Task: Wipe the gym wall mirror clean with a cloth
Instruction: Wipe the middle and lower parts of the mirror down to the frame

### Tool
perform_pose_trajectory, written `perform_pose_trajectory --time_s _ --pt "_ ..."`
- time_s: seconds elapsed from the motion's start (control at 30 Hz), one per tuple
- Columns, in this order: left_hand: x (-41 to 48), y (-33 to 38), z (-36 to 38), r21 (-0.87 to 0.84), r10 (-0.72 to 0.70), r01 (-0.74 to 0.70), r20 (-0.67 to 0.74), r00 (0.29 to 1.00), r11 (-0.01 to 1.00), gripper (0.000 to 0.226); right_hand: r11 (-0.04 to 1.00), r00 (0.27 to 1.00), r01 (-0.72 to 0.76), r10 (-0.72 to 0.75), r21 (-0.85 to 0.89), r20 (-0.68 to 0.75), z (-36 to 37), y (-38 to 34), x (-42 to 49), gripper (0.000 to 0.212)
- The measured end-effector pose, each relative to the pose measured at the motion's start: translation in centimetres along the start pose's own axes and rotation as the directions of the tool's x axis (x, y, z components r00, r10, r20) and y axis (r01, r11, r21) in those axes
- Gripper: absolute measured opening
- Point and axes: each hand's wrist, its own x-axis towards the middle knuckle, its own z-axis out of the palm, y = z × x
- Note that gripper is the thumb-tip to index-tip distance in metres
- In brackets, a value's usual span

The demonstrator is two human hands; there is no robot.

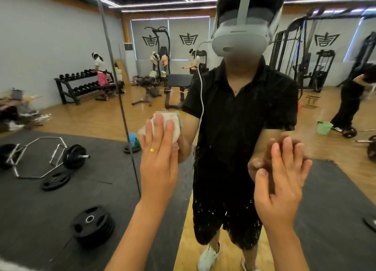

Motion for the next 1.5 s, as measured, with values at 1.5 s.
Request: perform_pose_trajectory --time_s 1.5 --pt "-3.4 3.3 2.7 -0.067 -0.088 0.088 0.005 0.996 0.994 0.057 0.969 0.996 0.091 -0.090 -0.230 0.015 1.0 1.0 -0.5 0.061"
